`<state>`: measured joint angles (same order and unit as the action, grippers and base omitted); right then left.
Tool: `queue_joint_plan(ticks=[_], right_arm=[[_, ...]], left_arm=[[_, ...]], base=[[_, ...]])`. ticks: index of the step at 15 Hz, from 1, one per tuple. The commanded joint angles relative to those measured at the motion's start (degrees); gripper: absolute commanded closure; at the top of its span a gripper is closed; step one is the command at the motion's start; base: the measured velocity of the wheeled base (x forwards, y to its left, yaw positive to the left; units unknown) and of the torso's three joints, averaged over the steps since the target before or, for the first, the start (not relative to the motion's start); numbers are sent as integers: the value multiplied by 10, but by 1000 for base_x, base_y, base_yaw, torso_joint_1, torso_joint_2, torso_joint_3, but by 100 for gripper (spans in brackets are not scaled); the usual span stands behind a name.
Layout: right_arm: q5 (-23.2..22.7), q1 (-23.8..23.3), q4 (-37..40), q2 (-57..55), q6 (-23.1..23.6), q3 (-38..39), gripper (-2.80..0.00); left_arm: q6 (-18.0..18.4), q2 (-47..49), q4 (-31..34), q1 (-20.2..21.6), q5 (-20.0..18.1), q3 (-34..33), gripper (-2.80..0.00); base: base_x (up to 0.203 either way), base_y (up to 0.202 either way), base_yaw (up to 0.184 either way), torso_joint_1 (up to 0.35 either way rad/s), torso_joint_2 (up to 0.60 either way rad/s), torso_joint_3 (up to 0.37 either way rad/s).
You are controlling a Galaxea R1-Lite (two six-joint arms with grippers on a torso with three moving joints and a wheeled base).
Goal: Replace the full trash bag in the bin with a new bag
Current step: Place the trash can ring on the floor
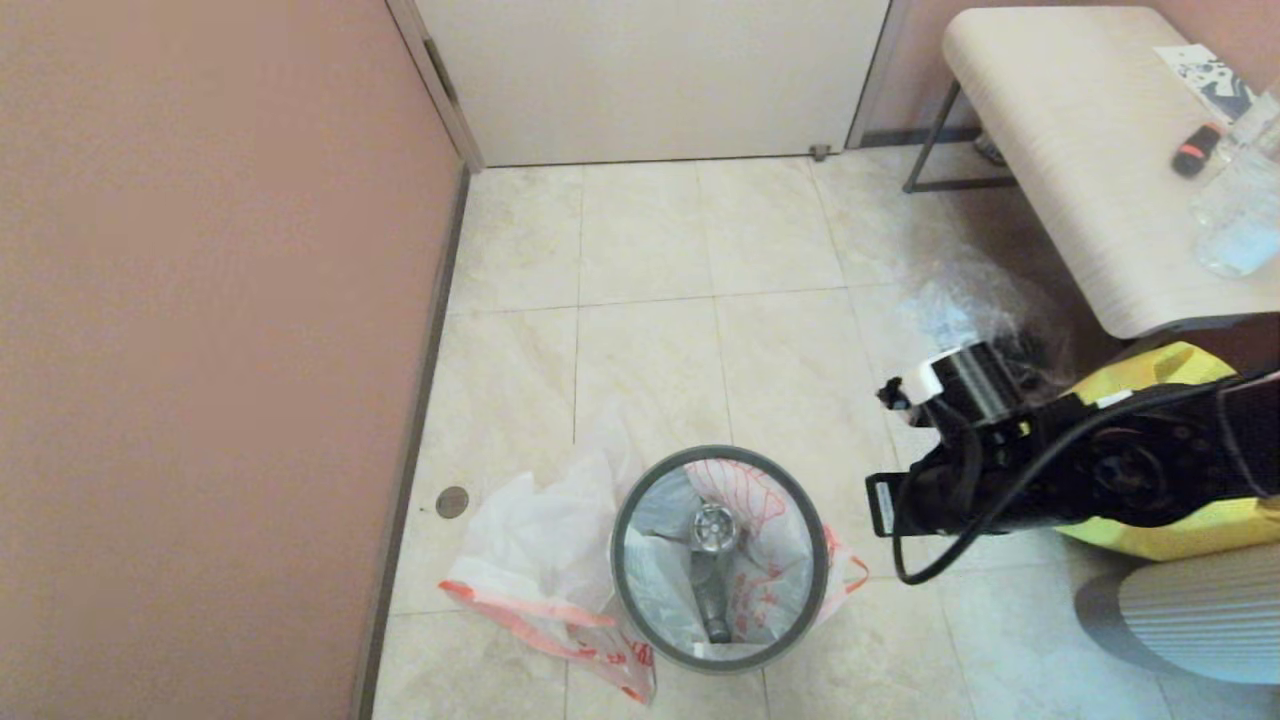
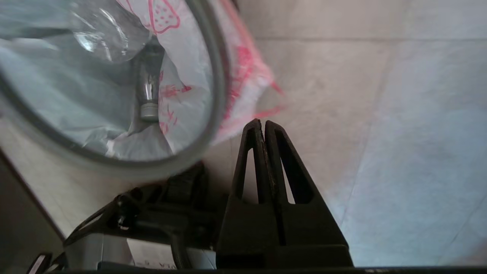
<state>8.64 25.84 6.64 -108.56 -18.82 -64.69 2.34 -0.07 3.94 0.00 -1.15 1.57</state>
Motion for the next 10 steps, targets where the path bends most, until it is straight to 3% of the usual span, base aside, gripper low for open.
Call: queue_joint_plan(ticks=[1, 3, 4, 10], right_arm=[[1, 11, 0, -75, -5, -24, 0], [3, 20, -17, -102, -6, -31, 0], [5, 22, -29, -115, -5, -35, -280], [15, 25, -35, -139, -4, -77, -280]], left_arm=[[0, 0, 0, 0, 0, 0, 0], [0, 0, 0, 0, 0, 0, 0], [0, 1, 0, 0, 0, 0, 0], [0, 0, 0, 0, 0, 0, 0]], base=[[0, 0, 0, 0, 0, 0], [0, 0, 0, 0, 0, 0], [0, 0, 0, 0, 0, 0], [0, 0, 0, 0, 0, 0]])
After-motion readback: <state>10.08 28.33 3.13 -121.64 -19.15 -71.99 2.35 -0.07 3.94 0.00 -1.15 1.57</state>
